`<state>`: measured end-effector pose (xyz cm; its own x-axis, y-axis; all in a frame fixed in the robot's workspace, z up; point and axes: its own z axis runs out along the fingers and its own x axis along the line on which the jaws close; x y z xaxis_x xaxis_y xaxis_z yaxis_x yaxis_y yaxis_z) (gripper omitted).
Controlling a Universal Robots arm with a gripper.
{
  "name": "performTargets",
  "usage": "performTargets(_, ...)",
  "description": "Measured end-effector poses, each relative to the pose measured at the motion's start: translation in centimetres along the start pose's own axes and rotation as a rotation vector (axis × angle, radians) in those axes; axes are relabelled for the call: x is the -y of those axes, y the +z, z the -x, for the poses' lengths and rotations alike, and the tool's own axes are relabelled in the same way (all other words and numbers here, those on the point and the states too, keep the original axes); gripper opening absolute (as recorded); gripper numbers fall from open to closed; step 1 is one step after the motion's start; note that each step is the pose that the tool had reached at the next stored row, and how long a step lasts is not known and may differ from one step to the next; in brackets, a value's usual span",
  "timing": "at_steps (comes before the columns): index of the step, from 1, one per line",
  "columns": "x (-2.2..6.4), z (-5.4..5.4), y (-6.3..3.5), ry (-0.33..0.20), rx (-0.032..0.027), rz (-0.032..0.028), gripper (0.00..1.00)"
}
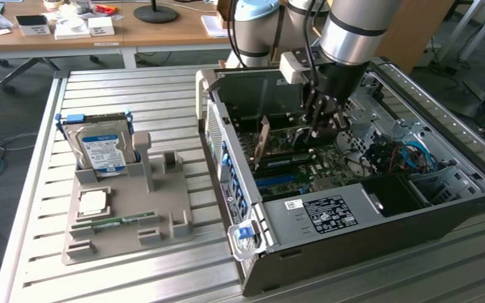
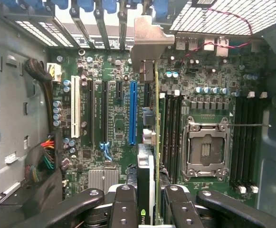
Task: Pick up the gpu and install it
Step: 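Insert the gpu into the slot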
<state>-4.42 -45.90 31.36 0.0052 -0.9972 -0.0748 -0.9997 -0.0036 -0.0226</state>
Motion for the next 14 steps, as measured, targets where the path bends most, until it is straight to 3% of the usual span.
performTargets(14, -0.13, -0.35, 0.60, -0.007, 0.0003, 0.0005, 0.27)
